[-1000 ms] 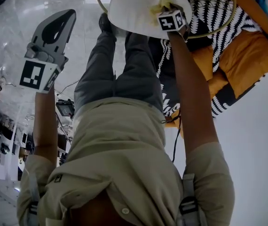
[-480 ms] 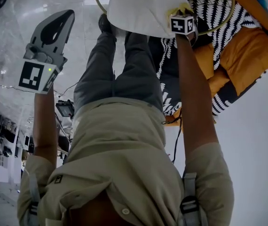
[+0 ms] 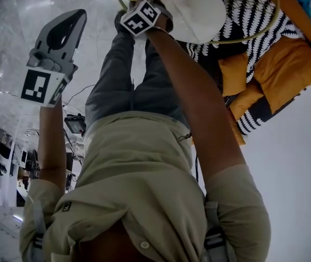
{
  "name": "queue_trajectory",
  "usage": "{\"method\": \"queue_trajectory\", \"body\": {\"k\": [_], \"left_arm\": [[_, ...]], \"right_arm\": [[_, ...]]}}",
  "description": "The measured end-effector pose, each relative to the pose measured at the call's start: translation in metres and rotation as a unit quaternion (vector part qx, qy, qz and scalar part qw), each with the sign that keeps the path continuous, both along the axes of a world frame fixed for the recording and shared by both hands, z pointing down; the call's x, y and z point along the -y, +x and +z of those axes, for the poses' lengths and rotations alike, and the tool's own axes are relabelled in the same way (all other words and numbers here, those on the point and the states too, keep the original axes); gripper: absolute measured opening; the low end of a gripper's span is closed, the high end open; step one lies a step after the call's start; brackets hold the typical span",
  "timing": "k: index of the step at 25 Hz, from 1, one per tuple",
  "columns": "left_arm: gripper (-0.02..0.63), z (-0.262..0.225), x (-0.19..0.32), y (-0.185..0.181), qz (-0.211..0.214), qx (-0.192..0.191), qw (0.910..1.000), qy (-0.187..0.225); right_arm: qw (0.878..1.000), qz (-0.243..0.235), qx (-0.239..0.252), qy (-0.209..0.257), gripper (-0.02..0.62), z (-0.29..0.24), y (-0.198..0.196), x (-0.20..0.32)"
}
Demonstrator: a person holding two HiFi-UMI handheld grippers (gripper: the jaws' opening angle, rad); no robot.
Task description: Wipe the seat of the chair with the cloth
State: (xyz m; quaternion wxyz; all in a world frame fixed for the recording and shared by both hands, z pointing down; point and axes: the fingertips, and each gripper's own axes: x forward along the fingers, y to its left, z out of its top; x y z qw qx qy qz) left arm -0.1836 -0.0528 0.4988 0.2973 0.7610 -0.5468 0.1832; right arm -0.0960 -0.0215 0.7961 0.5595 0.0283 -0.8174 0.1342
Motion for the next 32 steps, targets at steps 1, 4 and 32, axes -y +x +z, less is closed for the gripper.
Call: {"method": "queue_trajectory", "body": {"k": [1, 4, 32], "left_arm": [[0.017, 0.001, -0.001, -0.001, 0.000, 0.000, 1.0000, 0.000], [0.017, 0.001, 0.000, 0.000, 0.002, 0.000, 1.0000, 0.001], [0.017, -0.004, 0.009, 0.021, 0.021, -0.001, 0.9998, 0.000]], "right_arm": [[1.000, -0.012, 0.010, -0.004, 0.106, -0.004, -0.009, -0.008], [0.999, -0.030, 0.008, -0.009, 0.106, -0.003, -0.003, -0.020], [0.980, 0.144, -0.133, 0.028, 0.101, 0.032, 0.169, 0.024]]}}
